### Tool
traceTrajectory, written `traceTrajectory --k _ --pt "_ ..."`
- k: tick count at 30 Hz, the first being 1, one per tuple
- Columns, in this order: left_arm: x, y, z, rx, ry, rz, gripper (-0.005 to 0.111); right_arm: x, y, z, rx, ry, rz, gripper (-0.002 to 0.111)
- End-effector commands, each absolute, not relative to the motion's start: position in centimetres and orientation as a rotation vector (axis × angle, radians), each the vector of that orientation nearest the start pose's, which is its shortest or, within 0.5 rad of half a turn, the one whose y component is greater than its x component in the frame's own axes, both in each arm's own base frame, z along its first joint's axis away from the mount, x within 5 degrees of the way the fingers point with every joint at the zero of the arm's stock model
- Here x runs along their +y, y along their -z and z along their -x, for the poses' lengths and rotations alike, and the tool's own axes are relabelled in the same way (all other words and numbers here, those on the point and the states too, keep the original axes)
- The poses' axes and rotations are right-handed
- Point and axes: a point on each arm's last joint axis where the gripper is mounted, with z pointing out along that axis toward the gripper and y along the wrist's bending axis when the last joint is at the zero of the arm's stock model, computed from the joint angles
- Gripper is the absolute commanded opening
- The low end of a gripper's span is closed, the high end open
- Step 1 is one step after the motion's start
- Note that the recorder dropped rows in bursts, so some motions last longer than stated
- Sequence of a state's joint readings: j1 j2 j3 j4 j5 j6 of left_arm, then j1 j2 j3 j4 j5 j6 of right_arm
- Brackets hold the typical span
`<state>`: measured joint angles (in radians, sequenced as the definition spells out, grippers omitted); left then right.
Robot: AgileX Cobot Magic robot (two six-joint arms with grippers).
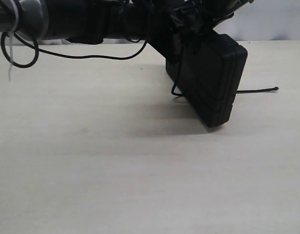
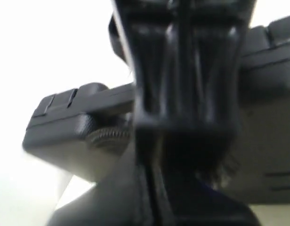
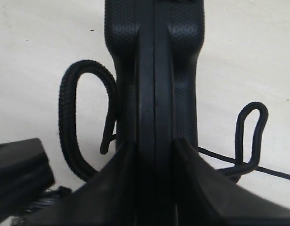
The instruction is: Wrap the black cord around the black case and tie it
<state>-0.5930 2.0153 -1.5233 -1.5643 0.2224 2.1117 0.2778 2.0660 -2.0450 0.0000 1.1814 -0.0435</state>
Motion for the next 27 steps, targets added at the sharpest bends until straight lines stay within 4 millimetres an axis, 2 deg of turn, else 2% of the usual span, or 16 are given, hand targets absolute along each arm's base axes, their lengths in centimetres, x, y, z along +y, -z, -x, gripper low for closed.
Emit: traceTrajectory --k 1,6,8,12,14,17,18,19,22,23,24,27 --pt "-29.2 -24.1 -39.2 1.559 0.279 -1.194 0.000 12.7 -29.7 -43.8 2.727 -0.085 0.432 0.004" --pt "-29.9 -21.8 -39.4 1.588 0.349 -1.222 0.000 12.7 -29.7 -43.8 2.727 -0.085 0.432 0.004" --pt "-30.2 -21.6 -39.3 1.578 0.380 -1.235 0.000 12.7 -29.7 -43.8 2.727 -0.085 0.432 0.004" --pt "-30.4 -22.1 -39.7 1.584 0.415 -1.174 0.000 12.7 -29.7 -43.8 2.727 -0.085 0.432 0.004" --pt "-31.2 -22.8 -39.9 1.544 0.500 -1.154 0.000 12.7 -29.7 -43.8 2.727 -0.085 0.432 0.004" --pt "-30.1 -21.0 -40.3 1.623 0.321 -1.180 0.000 12.7 -29.7 -43.8 2.727 -0.085 0.432 0.004" --pt "-29.6 -20.9 -40.1 1.646 0.296 -1.172 0.000 12.7 -29.7 -43.8 2.727 -0.085 0.432 0.004" --pt "-29.5 -21.6 -39.9 1.634 0.300 -1.170 0.000 12.7 -29.7 -43.8 2.727 -0.085 0.432 0.004" --pt "-28.2 -26.7 -38.3 1.562 0.269 -1.123 0.000 12.7 -29.7 -43.8 2.726 -0.084 0.439 0.004" --pt "-28.1 -27.7 -38.0 1.538 0.276 -1.118 0.000 12.7 -29.7 -43.8 2.726 -0.084 0.439 0.004" --pt "-28.4 -28.0 -37.7 1.517 0.335 -1.127 0.000 12.7 -29.7 -43.8 2.726 -0.084 0.439 0.004" --pt "-28.8 -26.0 -38.3 1.540 0.325 -1.158 0.000 12.7 -29.7 -43.8 2.726 -0.084 0.439 0.004"
